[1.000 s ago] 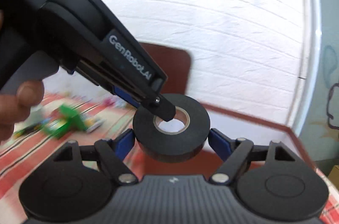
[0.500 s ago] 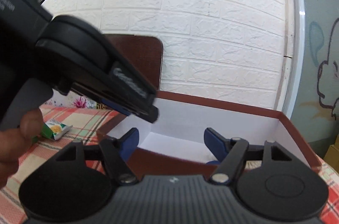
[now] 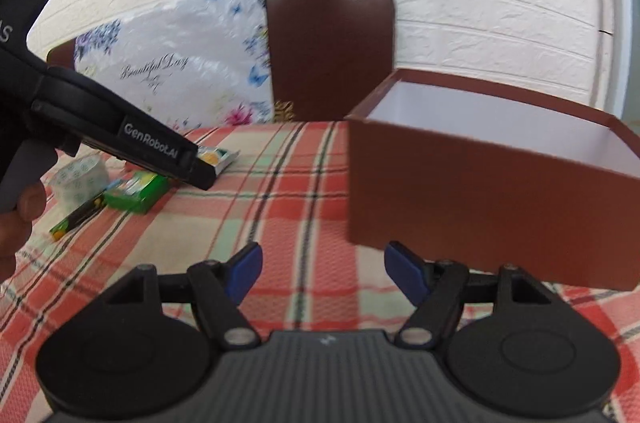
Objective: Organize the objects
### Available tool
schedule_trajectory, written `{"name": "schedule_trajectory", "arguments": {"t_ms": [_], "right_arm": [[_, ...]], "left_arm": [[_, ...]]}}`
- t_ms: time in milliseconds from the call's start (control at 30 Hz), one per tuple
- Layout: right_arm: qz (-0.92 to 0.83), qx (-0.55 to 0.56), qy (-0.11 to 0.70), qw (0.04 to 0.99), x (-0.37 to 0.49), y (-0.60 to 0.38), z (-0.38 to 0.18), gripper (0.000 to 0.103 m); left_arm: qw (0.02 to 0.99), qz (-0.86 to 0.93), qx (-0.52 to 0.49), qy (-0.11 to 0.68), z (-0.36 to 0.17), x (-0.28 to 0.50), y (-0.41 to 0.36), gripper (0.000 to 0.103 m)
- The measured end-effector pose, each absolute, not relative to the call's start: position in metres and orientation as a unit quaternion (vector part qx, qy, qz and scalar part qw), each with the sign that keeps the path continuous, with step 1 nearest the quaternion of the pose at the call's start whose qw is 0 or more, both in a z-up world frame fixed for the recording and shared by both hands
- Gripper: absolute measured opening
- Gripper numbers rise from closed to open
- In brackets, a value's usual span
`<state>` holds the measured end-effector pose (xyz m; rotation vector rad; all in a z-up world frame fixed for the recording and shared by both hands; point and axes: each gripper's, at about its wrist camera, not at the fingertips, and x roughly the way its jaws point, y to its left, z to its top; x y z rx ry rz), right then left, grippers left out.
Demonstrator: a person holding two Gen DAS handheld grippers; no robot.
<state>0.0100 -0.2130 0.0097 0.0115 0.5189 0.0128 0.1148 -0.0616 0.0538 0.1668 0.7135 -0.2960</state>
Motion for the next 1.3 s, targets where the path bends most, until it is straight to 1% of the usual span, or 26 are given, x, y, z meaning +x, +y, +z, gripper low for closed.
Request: {"name": "schedule_trajectory", "arguments": {"t_ms": [267, 467, 600, 700, 733, 767, 800, 833, 867, 933, 967, 1000, 1100, 1233, 1267, 1300], "right_arm": [[0.049, -0.016, 0.282, 0.958, 0.027, -0.172, 0.013, 0.07], [0.08, -0.039, 0.29, 0.953, 0.05, -0.14, 0.014, 0.07], [0.1, -0.048, 0.271, 0.956, 0.077, -0.12, 0.03, 0.07], [0.108, -0.063, 0.246, 0.961, 0.1, -0.105, 0.044, 0.07], [0.111, -0.081, 0.235, 0.962, 0.108, -0.097, 0.046, 0.07], [0.117, -0.103, 0.23, 0.961, 0.117, -0.089, 0.048, 0.07], [0.124, -0.122, 0.23, 0.958, 0.125, -0.083, 0.047, 0.068], [0.129, -0.133, 0.229, 0.956, 0.133, -0.079, 0.046, 0.064], [0.135, -0.138, 0.231, 0.954, 0.138, -0.075, 0.046, 0.057], [0.151, -0.162, 0.247, 0.943, 0.144, -0.068, 0.041, 0.012], [0.147, -0.179, 0.252, 0.94, 0.142, -0.063, 0.038, 0.005], [0.145, -0.194, 0.252, 0.937, 0.139, -0.061, 0.035, 0.004], [0.141, -0.227, 0.255, 0.93, 0.121, -0.062, 0.025, 0.004], [0.16, -0.225, 0.296, 0.915, 0.092, -0.076, 0.008, 0.005], [0.16, -0.213, 0.295, 0.917, 0.088, -0.081, 0.009, 0.008], [0.158, -0.191, 0.292, 0.924, 0.087, -0.087, 0.014, 0.018]], "left_arm": [[0.934, -0.079, 0.05, 0.345, 0.043, 0.12, 0.014, 0.05], [0.938, 0.018, 0.008, 0.347, 0.017, 0.12, 0.106, 0.051], [0.934, 0.038, -0.075, 0.347, 0.0, 0.109, 0.164, 0.051], [0.953, 0.04, -0.047, 0.297, -0.011, 0.091, 0.162, 0.053], [0.957, 0.037, -0.038, 0.286, -0.012, 0.088, 0.157, 0.058], [0.957, 0.035, -0.028, 0.285, -0.011, 0.089, 0.152, 0.06], [0.957, 0.036, -0.017, 0.287, -0.011, 0.092, 0.148, 0.061], [0.957, 0.038, -0.009, 0.287, -0.011, 0.094, 0.146, 0.062], [0.958, 0.038, -0.005, 0.286, -0.011, 0.094, 0.144, 0.062], [0.958, 0.032, -0.013, 0.285, -0.012, 0.092, 0.15, 0.062], [0.958, 0.03, -0.02, 0.285, -0.012, 0.092, 0.153, 0.062], [0.958, 0.029, -0.024, 0.285, -0.013, 0.092, 0.155, 0.063], [0.958, 0.029, -0.025, 0.285, -0.014, 0.091, 0.155, 0.063], [0.958, 0.024, -0.037, 0.285, -0.013, 0.091, 0.158, 0.064], [0.958, 0.023, -0.038, 0.285, -0.013, 0.091, 0.158, 0.064], [0.958, 0.024, -0.036, 0.285, -0.013, 0.091, 0.158, 0.064]]}}
